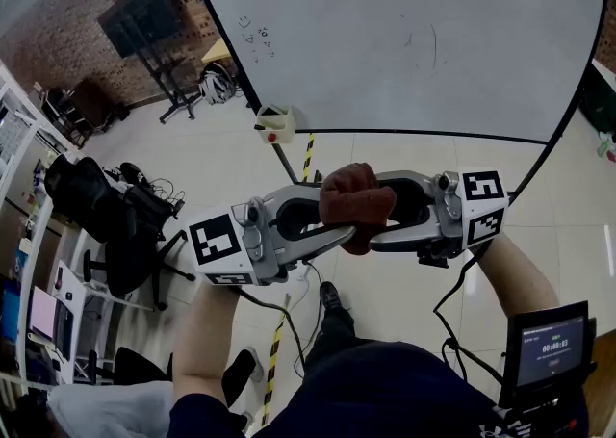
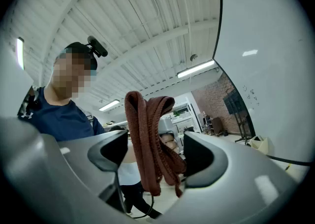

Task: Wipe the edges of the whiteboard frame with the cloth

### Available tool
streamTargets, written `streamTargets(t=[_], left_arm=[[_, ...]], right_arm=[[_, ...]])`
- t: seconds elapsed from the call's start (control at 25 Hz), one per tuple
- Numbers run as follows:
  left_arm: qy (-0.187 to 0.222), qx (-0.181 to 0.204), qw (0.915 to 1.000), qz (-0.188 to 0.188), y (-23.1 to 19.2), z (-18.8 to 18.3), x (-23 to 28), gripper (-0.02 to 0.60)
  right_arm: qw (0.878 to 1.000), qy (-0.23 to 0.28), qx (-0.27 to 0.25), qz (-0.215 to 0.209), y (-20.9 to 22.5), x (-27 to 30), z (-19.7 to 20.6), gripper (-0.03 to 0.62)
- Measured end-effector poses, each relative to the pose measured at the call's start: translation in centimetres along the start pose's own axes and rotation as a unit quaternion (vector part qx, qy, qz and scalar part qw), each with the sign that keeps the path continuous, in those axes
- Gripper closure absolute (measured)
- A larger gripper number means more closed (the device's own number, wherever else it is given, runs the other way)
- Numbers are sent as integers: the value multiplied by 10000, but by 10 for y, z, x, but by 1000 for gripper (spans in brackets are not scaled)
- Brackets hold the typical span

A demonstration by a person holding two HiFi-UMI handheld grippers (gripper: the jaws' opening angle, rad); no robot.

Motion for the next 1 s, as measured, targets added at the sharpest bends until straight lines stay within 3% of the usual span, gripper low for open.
streamTargets(t=[0.08, 0.16, 0.44, 0.64, 0.72, 0.84, 0.92, 1.0], left_arm=[[77, -87, 9999, -42, -13, 8, -14, 515], [158, -158, 9997, -67, -34, 22, -30, 515], [795, -549, 9953, 24, -150, 75, -89, 515], [1065, -837, 9908, -32, -210, 89, -131, 512], [1169, -778, 9895, -343, -237, 85, -149, 487], [1208, -491, 9827, -1313, -281, 76, -185, 344], [1226, -420, 9677, -2161, -296, 77, -219, 337], [1194, -519, 9465, -2954, -294, 88, -257, 341]], right_arm=[[10000, -39, -42, -1, 9, 11, -5, 369], [9998, -142, -135, 87, 27, 24, -12, 441], [9968, -315, -274, 683, 128, 76, -65, 514], [9970, -110, 86, 766, 184, 115, -92, 534], [9964, -5, -24, 842, 201, 133, -115, 537], [9920, 338, -459, 1123, 222, 149, -167, 536], [9841, 633, -909, 1387, 228, 150, -208, 536], [9630, 719, -1693, 1970, 225, 151, -254, 537]])
Point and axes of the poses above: the fingertips, and each gripper's own axes: x forward along the fingers, y to its right, z out of its underside, the point moved 10 cm from there along -x, backward along the fingers, and after that the axes turned 15 degrees about x, right-handed, at the moved point
